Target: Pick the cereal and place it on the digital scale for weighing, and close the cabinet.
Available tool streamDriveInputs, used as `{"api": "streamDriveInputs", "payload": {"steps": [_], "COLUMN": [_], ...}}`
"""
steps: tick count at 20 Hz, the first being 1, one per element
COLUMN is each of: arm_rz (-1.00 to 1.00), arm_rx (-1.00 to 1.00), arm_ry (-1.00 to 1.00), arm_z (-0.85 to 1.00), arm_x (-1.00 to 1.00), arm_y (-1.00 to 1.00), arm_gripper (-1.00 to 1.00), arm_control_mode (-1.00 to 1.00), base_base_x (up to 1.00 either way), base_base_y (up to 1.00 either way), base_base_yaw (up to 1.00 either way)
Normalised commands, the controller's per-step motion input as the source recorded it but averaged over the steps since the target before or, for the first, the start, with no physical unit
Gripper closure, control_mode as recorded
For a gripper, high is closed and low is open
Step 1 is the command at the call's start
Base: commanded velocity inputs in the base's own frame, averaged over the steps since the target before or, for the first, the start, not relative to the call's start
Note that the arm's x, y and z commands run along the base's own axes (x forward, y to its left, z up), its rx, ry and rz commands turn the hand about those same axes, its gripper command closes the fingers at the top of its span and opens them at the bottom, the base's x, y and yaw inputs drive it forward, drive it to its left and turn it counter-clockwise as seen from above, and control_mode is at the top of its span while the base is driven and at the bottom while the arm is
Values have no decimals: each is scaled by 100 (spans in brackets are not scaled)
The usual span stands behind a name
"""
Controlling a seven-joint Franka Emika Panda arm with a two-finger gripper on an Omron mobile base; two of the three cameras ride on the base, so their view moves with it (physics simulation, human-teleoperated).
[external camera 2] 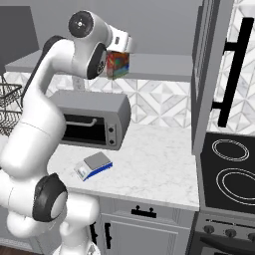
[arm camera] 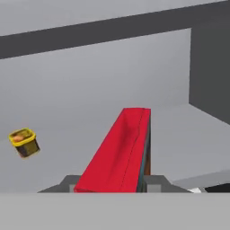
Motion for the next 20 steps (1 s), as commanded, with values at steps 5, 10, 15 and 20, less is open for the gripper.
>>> {"api": "streamDriveInputs", "payload": {"steps": [5, 10, 15, 20], "arm_rz": [9, 25, 54, 58], "arm_rx": [-1, -1, -1, 5], "arm_ry": [18, 18, 3, 4], "arm_z": [-50, -91, -96, -95], "arm_x": [-100, -100, -96, -33], "arm_y": [0, 0, 15, 47], "arm_gripper": [100, 100, 100, 100], "arm_control_mode": [-100, -100, -100, -100], "base_base_x": [0, 0, 0, 0], "base_base_y": [0, 0, 0, 0], "base_base_yaw": [0, 0, 0, 0]}}
